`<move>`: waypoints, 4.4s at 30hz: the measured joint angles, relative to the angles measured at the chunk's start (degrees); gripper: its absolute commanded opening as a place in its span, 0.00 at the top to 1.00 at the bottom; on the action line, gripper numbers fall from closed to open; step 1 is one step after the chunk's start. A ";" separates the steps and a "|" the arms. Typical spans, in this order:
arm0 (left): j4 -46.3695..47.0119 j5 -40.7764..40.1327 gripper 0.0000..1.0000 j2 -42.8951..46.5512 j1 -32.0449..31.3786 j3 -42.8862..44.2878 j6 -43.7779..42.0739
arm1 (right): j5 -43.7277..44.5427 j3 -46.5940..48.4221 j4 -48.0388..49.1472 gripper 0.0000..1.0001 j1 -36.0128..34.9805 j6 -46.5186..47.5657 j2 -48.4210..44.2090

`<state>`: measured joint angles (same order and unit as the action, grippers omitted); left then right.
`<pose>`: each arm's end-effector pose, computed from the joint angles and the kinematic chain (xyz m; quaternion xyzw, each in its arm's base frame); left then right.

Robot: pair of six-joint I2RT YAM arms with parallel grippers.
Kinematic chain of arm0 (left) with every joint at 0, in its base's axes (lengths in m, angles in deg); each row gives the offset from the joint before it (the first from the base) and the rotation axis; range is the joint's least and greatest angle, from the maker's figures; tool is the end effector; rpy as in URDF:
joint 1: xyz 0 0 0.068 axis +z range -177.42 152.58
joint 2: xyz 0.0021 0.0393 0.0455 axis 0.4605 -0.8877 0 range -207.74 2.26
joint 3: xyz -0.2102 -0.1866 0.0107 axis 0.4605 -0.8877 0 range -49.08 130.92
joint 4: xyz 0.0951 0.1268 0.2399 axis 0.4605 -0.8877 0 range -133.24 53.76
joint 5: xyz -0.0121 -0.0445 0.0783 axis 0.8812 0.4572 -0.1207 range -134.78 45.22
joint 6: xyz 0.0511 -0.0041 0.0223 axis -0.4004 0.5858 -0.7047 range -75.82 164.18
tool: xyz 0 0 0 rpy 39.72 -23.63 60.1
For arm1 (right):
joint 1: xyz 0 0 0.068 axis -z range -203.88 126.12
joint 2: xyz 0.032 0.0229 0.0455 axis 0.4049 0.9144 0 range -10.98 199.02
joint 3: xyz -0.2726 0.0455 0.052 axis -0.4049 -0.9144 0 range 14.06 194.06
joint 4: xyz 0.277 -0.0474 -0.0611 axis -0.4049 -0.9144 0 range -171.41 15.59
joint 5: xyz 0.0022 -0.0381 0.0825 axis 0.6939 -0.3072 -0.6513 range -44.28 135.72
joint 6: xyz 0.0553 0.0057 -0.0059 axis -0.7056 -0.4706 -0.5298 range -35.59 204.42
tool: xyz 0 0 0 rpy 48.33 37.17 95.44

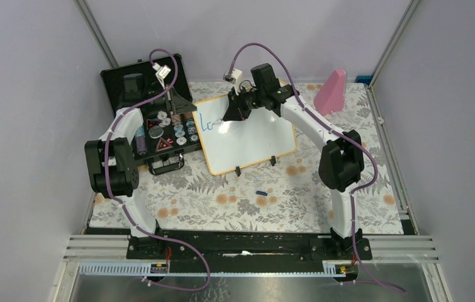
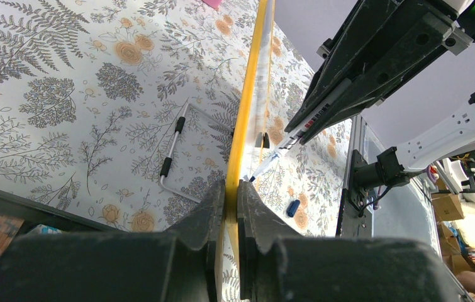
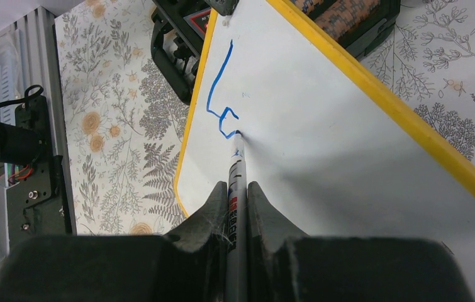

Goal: Write a sentence on the whiteboard

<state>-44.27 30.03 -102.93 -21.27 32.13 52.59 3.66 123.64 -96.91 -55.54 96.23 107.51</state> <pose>0.4377 0.0096 0.2762 0.2041 0.7265 -0.5387 0.3746 0.4260 0.2930 0.3167 -0.4646 0.6911 0.3870 0.3959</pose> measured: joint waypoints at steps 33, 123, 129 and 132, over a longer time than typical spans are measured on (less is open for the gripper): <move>0.00 0.02 1.00 0.00 0.00 0.00 0.00 | 0.48 2.86 -1.03 1.00 -0.70 0.00 1.05; -0.02 -0.22 1.00 0.11 0.00 -0.09 0.00 | -1.09 -1.11 -3.39 1.00 1.22 2.36 -0.26; -0.02 -0.20 1.00 0.11 0.00 -0.11 0.00 | -1.11 -1.11 -3.41 1.00 1.27 2.34 -0.26; 0.00 -0.22 1.00 0.11 0.00 -0.11 0.00 | -1.11 -0.98 -3.56 1.00 1.31 2.32 -0.26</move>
<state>-44.27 29.81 -102.82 -21.27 32.02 52.59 2.54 122.66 -100.47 -54.23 98.55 107.25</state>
